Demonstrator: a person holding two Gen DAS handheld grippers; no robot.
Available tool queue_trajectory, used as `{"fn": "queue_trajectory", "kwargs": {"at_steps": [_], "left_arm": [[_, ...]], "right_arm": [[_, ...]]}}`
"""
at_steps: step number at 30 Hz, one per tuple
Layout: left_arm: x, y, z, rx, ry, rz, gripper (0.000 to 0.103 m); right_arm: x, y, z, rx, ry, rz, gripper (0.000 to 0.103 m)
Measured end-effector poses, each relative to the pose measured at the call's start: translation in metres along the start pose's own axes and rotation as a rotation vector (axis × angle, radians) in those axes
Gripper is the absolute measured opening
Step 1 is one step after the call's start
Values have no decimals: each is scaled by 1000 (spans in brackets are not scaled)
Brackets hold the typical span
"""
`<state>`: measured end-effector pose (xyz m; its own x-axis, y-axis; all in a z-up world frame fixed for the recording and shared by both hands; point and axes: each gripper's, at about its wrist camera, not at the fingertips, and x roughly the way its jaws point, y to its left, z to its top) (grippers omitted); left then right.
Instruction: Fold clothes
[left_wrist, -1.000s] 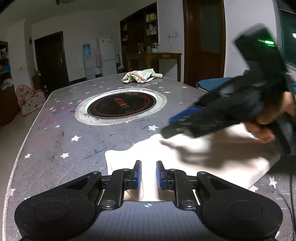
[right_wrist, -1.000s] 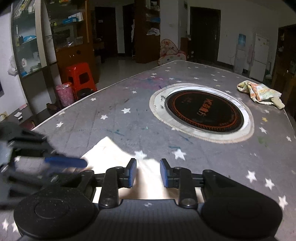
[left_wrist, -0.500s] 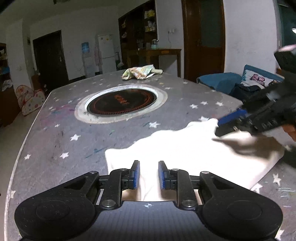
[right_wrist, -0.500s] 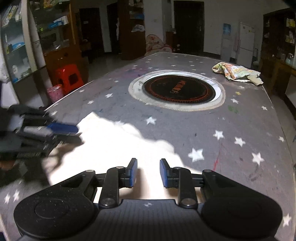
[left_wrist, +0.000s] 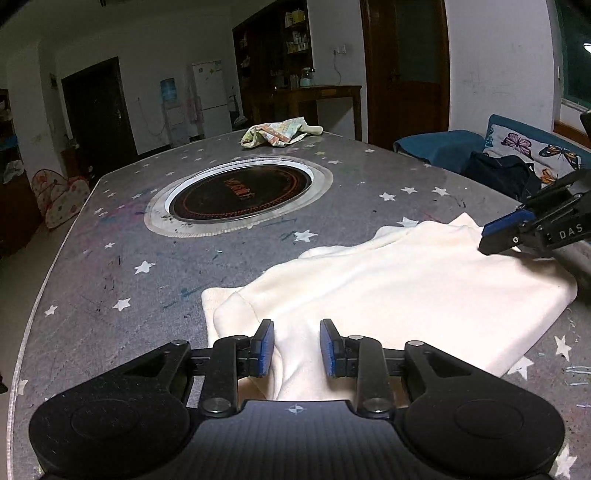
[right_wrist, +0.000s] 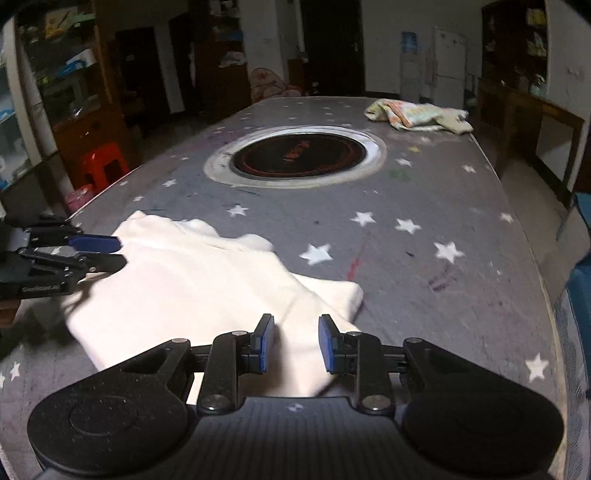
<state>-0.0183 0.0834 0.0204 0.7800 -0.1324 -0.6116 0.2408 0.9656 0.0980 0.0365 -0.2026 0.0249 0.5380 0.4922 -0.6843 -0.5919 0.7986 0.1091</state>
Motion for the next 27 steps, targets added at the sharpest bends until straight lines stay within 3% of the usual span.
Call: {"fn": "queue_trajectory", "kwargs": {"at_steps": [6, 11, 16, 22, 27], "left_arm": [[1, 1, 1, -15, 5, 0, 31], [-1, 4, -1, -18, 6, 10, 35], [-15, 6, 0, -19, -15, 20, 37], [-46, -11, -5, 35, -69, -49, 37], [-57, -26, -21, 75, -50, -101, 37]], "right_arm": [[-2, 1, 11, -26, -45, -17, 25], [23, 5, 12, -89, -3, -38, 26], [7, 1, 19, -65, -34, -26, 26], [-26, 19, 11, -154, -22, 25, 26], [-39, 45, -12, -258, 26, 109, 26]]}}
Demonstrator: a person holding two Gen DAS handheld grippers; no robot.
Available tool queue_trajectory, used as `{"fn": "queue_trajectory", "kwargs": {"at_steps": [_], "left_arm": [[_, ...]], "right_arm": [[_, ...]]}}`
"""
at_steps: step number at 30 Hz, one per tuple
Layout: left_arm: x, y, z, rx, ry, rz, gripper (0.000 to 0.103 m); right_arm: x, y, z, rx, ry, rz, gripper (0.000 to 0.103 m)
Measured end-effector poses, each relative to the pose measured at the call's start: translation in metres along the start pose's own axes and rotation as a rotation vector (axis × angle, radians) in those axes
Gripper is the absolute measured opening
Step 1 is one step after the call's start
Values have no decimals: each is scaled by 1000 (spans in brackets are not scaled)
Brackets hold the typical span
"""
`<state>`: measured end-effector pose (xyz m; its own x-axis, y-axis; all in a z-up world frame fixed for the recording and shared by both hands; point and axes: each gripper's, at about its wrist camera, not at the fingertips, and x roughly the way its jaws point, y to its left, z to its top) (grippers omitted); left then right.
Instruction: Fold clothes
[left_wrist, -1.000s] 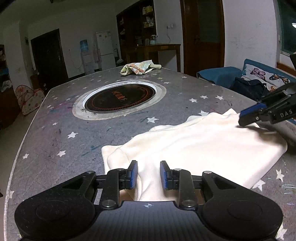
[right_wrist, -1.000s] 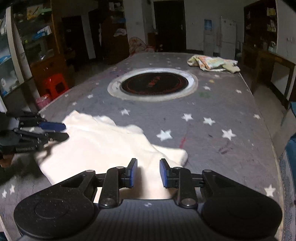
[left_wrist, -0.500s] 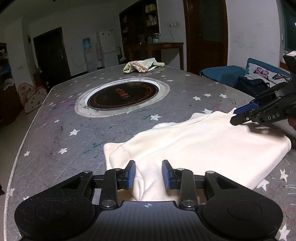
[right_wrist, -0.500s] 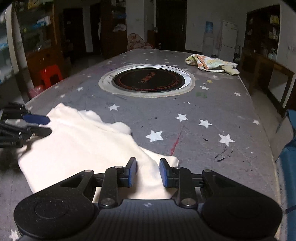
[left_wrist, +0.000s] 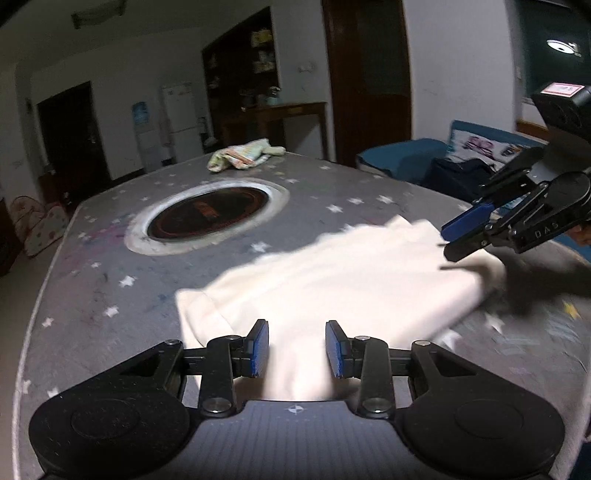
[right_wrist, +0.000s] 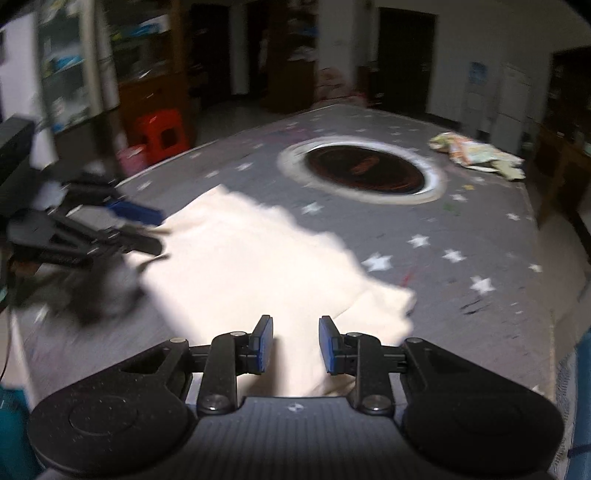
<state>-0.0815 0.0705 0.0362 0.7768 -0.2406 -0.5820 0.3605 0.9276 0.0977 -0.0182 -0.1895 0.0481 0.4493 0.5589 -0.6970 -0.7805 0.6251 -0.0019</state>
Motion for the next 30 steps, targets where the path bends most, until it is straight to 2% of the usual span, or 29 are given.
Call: {"fn": "queue_trajectory", "kwargs": {"at_steps": [5, 11, 14, 18, 24, 27, 30], "left_arm": [[4, 2, -11, -19, 33, 1, 37], [-8, -2, 1, -13, -2, 17, 37], [-8, -12, 8, -24, -30, -17, 37], [3, -29, 12, -28, -38, -58, 37], [20, -47, 3, -20, -7, -77, 37], [19, -51, -6, 6, -21, -63, 37], [11, -44, -5, -28, -31, -66, 37]], "right_arm": [[7, 7, -15, -14, 20, -12, 25], [-12, 7, -9, -27, -13, -31, 25], [-16, 13, -12, -32, -22, -9, 25], [-2, 16, -24, -15, 20, -8, 25], [-11, 27, -14, -61, -16, -17, 25], [-7, 35, -8, -79, -44, 2, 25], [7, 39, -6, -76, -31, 25, 25]]}}
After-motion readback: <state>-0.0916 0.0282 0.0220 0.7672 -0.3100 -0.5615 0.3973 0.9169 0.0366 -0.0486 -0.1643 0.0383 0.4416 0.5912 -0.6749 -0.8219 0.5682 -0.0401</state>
